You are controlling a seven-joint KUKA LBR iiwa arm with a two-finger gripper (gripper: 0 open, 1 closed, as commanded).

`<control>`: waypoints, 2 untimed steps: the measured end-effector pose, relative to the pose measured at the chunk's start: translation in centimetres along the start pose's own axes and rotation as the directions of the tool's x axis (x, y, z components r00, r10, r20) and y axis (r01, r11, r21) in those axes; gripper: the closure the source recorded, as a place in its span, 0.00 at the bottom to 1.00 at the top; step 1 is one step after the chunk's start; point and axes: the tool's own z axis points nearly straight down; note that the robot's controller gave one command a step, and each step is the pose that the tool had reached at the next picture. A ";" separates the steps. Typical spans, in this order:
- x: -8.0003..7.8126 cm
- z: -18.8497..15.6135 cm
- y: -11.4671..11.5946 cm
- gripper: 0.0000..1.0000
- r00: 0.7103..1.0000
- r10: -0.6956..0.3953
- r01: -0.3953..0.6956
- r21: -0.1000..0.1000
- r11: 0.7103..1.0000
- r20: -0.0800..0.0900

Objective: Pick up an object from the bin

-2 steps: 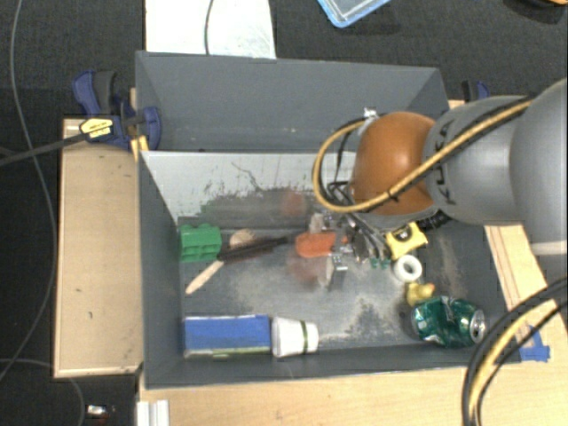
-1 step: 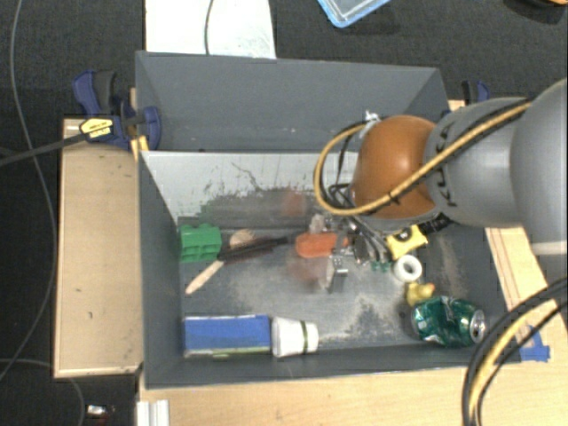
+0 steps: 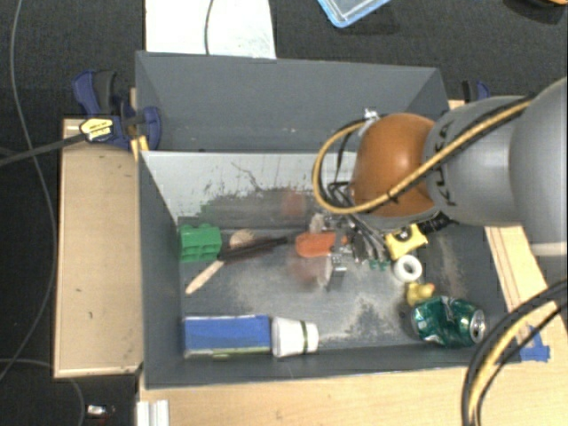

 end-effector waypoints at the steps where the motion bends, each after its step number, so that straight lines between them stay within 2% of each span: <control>1: -0.1 -0.1 0.1 0.00 1.000 -0.007 0.007 0.000 1.000 0.002; 2: -0.1 0.3 -0.6 0.00 0.999 0.053 -0.053 -0.002 0.999 0.003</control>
Offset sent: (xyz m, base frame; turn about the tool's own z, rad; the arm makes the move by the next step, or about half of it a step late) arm 0.0007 -0.0083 -0.0062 0.0614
